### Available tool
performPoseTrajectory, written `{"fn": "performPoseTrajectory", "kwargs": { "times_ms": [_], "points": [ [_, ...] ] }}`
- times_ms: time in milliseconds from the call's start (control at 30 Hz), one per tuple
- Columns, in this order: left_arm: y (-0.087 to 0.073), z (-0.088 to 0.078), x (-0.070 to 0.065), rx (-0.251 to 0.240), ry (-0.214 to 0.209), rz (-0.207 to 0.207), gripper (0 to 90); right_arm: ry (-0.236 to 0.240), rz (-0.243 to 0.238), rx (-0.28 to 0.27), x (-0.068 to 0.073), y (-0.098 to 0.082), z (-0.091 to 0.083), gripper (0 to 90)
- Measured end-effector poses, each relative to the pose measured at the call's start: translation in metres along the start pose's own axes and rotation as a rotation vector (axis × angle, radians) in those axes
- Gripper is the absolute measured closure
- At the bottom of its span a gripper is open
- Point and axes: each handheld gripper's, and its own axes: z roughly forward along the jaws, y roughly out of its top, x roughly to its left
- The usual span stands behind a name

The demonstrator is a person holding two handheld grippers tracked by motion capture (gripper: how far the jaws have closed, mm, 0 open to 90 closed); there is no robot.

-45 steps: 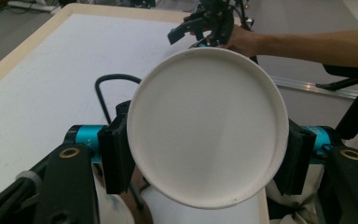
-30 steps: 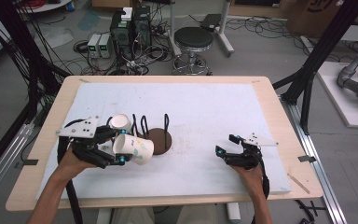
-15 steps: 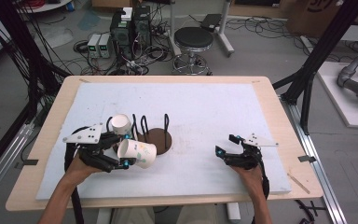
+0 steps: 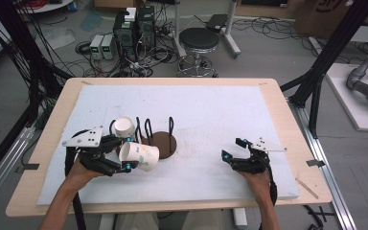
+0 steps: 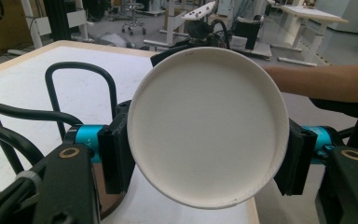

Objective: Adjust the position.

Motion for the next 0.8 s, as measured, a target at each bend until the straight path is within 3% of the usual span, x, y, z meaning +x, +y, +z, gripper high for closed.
{"fn": "performPoseTrajectory", "kwargs": {
  "times_ms": [267, 400, 467, 800],
  "points": [
    [-0.002, 0.003, -0.001, 0.002, 0.002, -0.009, 34.8, 0.037, -0.036, 0.004, 0.003, 0.002, 0.000, 14.7],
    [-0.002, 0.005, -0.001, 0.002, 0.010, -0.009, 34.8, 0.074, -0.054, -0.020, 0.007, 0.011, -0.001, 14.7],
    [-0.003, 0.007, -0.001, -0.004, 0.013, -0.013, 34.8, 0.117, -0.069, -0.026, 0.011, 0.021, -0.001, 14.7],
    [-0.003, 0.013, -0.002, -0.025, 0.012, -0.028, 34.8, 0.247, -0.137, -0.030, 0.031, 0.047, 0.001, 15.4]
  ]
}}
